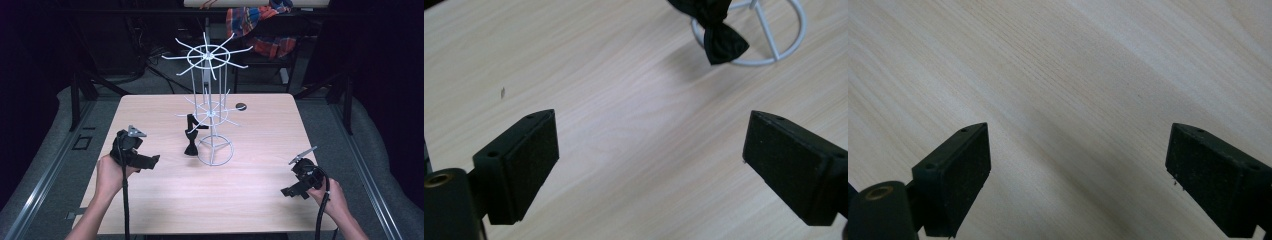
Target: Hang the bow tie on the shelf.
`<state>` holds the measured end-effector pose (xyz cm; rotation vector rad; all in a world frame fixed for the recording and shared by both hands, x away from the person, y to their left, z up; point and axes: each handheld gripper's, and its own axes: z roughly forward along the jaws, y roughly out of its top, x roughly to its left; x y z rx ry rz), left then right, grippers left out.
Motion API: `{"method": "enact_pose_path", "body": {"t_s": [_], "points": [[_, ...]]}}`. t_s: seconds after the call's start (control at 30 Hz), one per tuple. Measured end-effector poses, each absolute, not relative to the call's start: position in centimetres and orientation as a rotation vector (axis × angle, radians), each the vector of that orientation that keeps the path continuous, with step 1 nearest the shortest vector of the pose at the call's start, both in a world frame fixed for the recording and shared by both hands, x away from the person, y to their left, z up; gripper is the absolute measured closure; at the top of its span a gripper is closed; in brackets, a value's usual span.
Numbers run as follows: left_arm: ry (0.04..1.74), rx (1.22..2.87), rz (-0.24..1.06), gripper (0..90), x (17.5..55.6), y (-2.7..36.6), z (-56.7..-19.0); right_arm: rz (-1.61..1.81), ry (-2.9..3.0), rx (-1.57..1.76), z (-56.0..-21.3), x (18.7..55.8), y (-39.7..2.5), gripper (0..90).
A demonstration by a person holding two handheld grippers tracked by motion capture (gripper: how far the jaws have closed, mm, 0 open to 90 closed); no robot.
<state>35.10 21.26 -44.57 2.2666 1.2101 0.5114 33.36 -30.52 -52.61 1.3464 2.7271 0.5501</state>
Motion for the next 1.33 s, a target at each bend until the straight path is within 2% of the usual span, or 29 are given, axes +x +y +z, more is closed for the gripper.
{"method": "enact_pose_path", "body": {"t_s": [0.4,0.63,1.07,1.33], "points": [[1.264,2.345,0.482,1.8,33.0,22.2,-46.7,0.536,2.735,1.335,-52.5,33.3,-30.5,10.5],[1.309,2.398,0.414,0.2,32.2,22.9,-48.2,0.549,2.723,1.347,-52.7,33.2,-30.4,10.5],[1.392,2.394,0.358,0.0,31.6,24.5,-50.5,0.528,2.734,1.327,-52.5,33.3,-30.4,10.5],[1.398,2.362,0.351,0.0,31.8,24.9,-50.6,0.525,2.731,1.332,-52.6,33.4,-30.3,10.6]]}}
